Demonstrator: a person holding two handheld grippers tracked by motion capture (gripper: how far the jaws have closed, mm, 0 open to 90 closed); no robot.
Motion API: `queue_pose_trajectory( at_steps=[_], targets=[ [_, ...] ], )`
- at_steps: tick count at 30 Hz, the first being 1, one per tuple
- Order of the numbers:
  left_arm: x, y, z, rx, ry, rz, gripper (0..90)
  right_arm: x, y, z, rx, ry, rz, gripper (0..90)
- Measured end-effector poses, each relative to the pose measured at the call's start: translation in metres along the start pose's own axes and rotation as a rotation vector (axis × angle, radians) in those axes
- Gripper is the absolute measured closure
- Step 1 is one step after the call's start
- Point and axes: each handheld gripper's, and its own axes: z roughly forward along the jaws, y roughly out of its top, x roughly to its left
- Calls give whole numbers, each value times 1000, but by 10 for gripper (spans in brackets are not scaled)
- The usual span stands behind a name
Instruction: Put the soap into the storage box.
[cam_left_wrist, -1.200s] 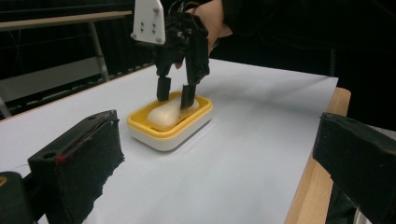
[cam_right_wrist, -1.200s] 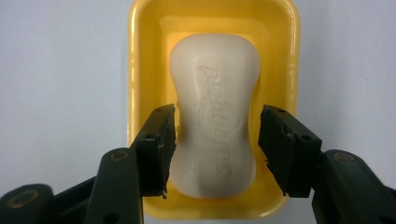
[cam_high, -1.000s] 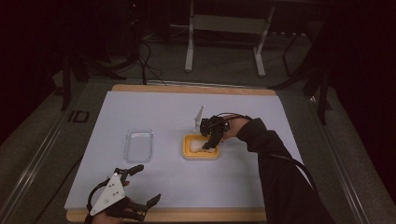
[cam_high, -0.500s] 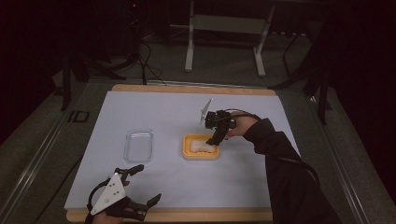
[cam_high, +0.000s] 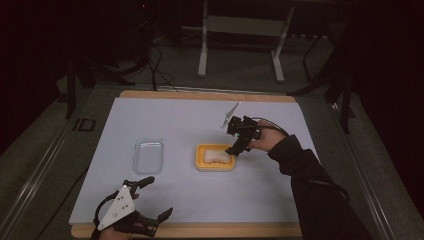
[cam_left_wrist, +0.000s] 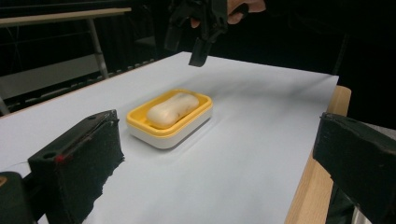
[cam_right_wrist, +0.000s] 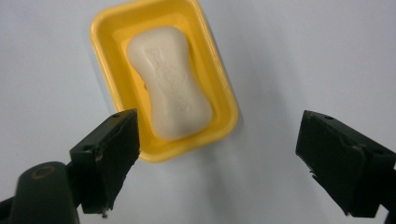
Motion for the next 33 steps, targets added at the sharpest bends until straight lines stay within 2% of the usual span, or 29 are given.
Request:
queue_pose_trajectory(
  at_steps=[1,2,4,7,8,9,11,18,22,24,26,27,31,33],
  targets=[
    [0,0,0,0,0,0,15,1,-5,-2,-9,-12,20,127],
    [0,0,0,0,0,0,15,1,-5,-2,-9,-12,20,127],
    [0,0,0,0,-1,-2,15,1,-12,-5,-39,-50,71,137],
    [0,0,1,1,-1,-2,15,1,-17,-6,-48,-69,99,138],
    [0,0,1,1,-1,-1,15,1,-20,-7,-54,-87,108,139],
    [0,0,1,2,-2,-1,15,3,-25,-7,-62,-114,137,140],
    [0,0,1,2,-3,-1,15,5,-30,-8,-86,-132,160,140],
    [-1,0,1,4,-3,-1,15,11,-49,-11,-180,-156,223,139],
    [0,0,1,6,-4,0,15,15,-55,-11,-191,-164,242,139],
    [-1,0,1,7,-4,0,15,18,-62,-13,-233,-171,283,141],
    [-1,0,1,7,-4,-1,15,19,-64,-14,-241,-176,299,141],
    [-1,0,2,7,-4,-2,15,20,-69,-15,-257,-164,327,142],
    [-1,0,2,9,-6,-3,15,22,-78,-16,-279,-178,357,141],
    [0,0,2,8,-7,-4,15,25,-87,-16,-298,-194,389,141]
  ],
)
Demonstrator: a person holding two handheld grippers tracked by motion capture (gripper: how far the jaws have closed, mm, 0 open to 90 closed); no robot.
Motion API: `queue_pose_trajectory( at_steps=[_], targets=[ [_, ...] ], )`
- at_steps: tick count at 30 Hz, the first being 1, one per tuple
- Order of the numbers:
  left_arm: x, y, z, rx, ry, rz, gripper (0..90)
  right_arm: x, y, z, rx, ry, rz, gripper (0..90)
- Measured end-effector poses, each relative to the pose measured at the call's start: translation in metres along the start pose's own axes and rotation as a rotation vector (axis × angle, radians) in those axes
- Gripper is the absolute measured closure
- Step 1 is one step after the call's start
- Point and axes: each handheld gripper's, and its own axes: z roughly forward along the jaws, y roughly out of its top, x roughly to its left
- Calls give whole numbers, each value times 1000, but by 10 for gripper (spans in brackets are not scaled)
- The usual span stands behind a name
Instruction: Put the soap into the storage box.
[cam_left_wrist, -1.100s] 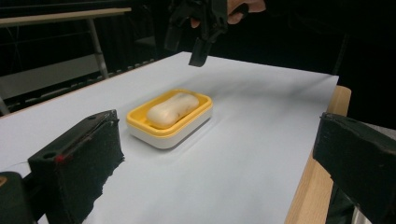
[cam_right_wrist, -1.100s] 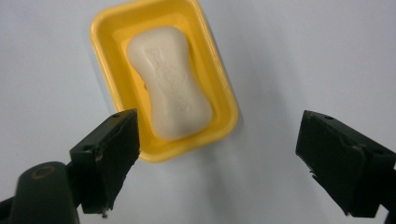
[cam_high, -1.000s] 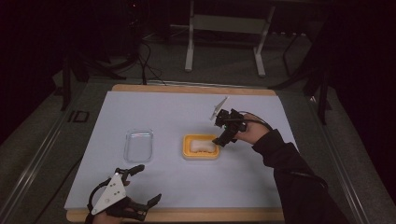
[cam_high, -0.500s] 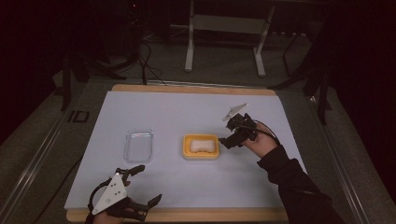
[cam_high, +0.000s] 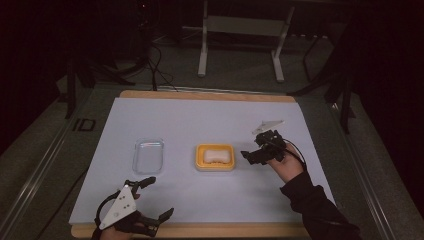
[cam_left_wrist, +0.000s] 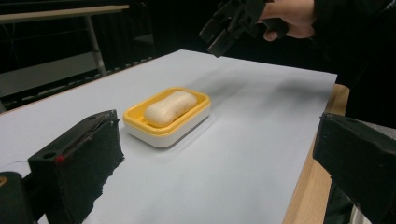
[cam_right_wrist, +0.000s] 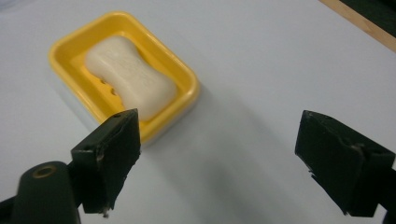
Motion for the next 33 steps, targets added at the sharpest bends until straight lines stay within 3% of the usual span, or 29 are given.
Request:
queue_pose_trajectory(
  at_steps=[4,5,9,22,26,33],
  targets=[
    [0,0,0,0,0,0,15,-1,-10,-3,-32,-14,39,141],
    [0,0,0,0,0,0,15,-2,-17,-7,-60,-24,71,141],
    [0,0,0,1,-1,0,15,-2,-30,-14,-115,-42,119,141],
    [0,0,1,2,-7,0,15,10,-54,-25,-157,-58,150,141],
    [0,0,1,2,-8,-1,15,12,-65,-30,-190,-84,169,142],
    [-1,0,1,2,-9,2,15,16,-77,-33,-202,-73,197,141]
  ],
)
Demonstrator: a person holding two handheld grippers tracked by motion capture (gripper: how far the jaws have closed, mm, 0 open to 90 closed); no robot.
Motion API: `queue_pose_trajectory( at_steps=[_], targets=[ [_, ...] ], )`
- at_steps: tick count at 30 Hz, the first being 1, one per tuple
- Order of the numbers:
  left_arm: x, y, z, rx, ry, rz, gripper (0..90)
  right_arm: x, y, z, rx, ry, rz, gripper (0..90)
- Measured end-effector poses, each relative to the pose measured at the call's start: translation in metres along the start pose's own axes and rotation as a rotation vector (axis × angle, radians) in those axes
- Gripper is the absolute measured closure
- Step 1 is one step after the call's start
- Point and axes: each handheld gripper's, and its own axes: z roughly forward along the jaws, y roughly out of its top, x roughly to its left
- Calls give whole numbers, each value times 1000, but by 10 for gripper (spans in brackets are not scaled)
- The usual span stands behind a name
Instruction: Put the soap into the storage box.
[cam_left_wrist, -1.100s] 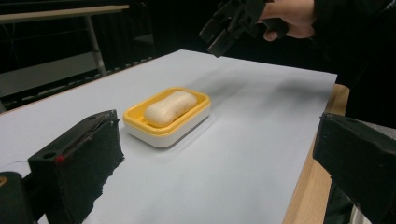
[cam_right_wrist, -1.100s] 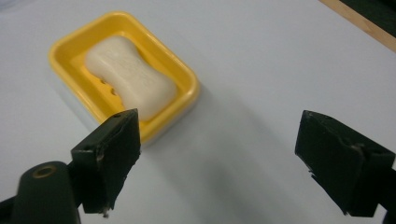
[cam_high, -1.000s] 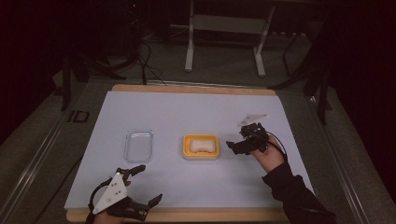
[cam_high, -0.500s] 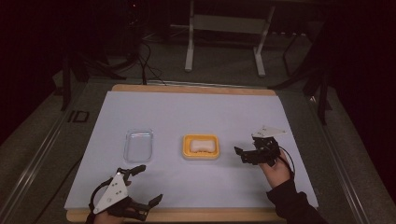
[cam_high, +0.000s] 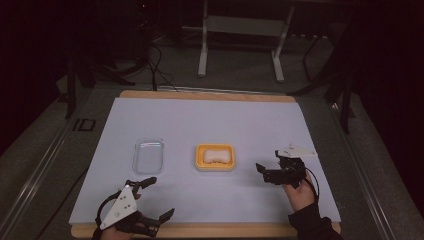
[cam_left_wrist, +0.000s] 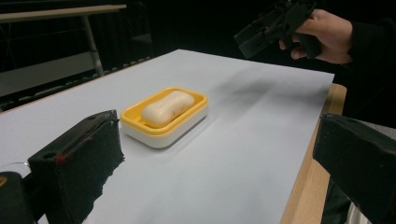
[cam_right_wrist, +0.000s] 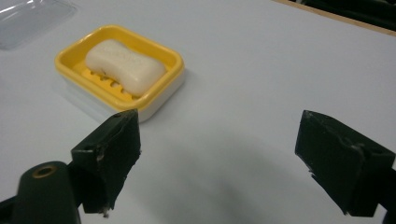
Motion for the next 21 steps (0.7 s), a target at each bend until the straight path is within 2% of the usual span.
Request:
queue_pose_trajectory(
  at_steps=[2,6,8,21],
  targets=[
    [0,0,0,0,-2,2,15,0,-5,-2,-11,-29,-9,141],
    [-1,0,1,5,-5,4,15,-4,-8,-5,-29,-32,22,142],
    [-1,0,1,3,-6,2,15,-5,-9,-4,-27,-44,18,143],
    [-1,1,0,1,-9,6,15,-8,-11,-3,-22,-44,18,143]
  ],
)
